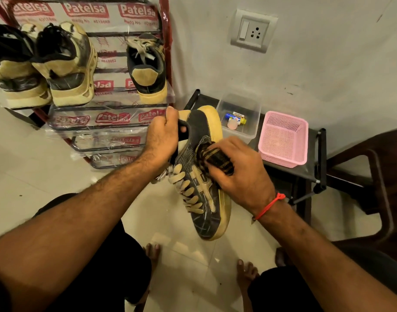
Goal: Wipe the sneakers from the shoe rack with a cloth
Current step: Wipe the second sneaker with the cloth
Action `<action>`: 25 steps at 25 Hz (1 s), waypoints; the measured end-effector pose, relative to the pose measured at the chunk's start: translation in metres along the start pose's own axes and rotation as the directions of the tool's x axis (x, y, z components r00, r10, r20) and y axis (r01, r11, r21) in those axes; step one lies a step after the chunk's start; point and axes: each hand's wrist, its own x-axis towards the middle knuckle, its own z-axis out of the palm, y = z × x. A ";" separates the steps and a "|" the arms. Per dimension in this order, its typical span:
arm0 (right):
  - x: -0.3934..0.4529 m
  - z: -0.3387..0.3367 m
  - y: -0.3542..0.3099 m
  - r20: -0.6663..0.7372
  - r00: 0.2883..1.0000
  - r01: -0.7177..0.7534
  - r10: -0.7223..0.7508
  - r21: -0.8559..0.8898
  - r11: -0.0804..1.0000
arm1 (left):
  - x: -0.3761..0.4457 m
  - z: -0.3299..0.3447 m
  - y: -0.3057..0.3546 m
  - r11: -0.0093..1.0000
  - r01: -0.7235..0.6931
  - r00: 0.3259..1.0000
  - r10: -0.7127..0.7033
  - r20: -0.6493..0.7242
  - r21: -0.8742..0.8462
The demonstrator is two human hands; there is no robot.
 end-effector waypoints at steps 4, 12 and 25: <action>-0.008 0.011 -0.006 0.112 0.975 0.201 -0.191 -0.086 0.976 | -0.005 0.000 0.001 0.987 0.002 0.995 -0.018 0.095 0.158; 0.003 -0.006 -0.005 0.106 0.982 0.160 -0.158 -0.014 0.987 | -0.007 0.001 0.015 0.974 0.097 0.978 -0.132 0.161 0.206; 0.009 -0.003 -0.006 0.074 0.983 0.180 -0.168 -0.198 0.964 | 0.003 -0.003 0.016 0.932 0.098 0.959 -0.183 0.216 0.350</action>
